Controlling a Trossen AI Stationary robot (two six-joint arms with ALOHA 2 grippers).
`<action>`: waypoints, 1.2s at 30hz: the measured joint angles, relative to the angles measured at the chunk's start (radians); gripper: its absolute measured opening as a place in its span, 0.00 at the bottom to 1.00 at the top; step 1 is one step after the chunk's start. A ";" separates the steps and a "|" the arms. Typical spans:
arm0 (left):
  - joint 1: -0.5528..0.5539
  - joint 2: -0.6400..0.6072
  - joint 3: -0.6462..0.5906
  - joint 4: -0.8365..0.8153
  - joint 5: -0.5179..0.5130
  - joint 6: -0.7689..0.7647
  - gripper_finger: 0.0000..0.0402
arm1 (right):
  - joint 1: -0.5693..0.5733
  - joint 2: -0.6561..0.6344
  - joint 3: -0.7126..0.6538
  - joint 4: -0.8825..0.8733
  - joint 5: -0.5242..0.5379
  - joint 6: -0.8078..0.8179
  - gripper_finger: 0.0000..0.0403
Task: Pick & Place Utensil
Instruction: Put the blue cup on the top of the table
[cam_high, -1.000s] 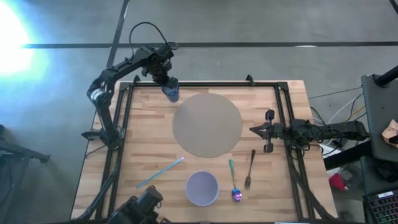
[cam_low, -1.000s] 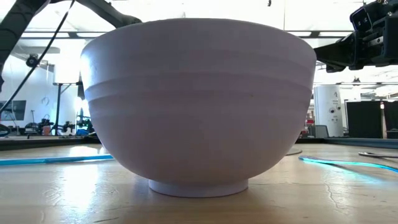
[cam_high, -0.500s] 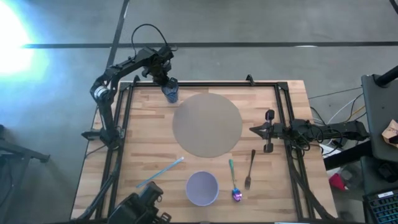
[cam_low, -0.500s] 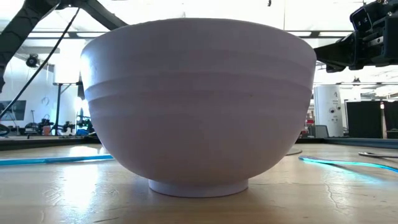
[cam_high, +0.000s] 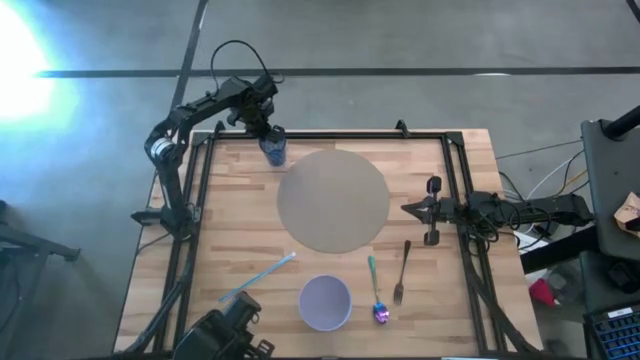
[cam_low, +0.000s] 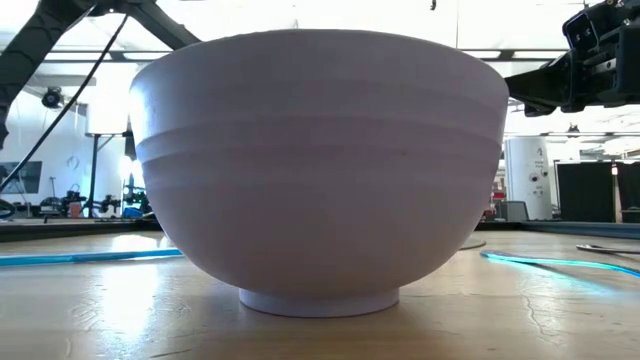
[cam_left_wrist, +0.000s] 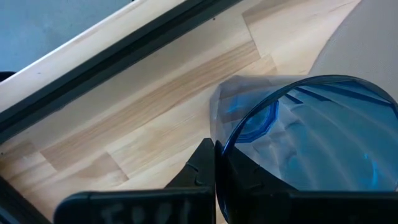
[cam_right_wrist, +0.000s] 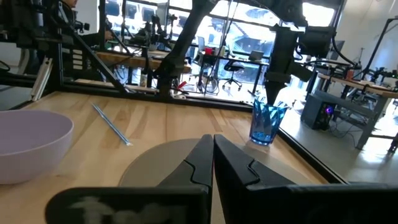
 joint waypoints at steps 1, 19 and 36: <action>0.000 0.000 0.000 0.000 0.000 -0.002 0.01 | 0.000 0.000 0.000 0.000 0.000 0.000 0.02; 0.002 -0.002 -0.027 0.019 0.000 -0.003 0.02 | 0.000 0.000 0.000 0.000 0.000 0.000 0.02; 0.004 -0.003 -0.032 0.026 0.000 0.004 0.16 | 0.000 0.000 0.000 0.000 0.000 0.000 0.02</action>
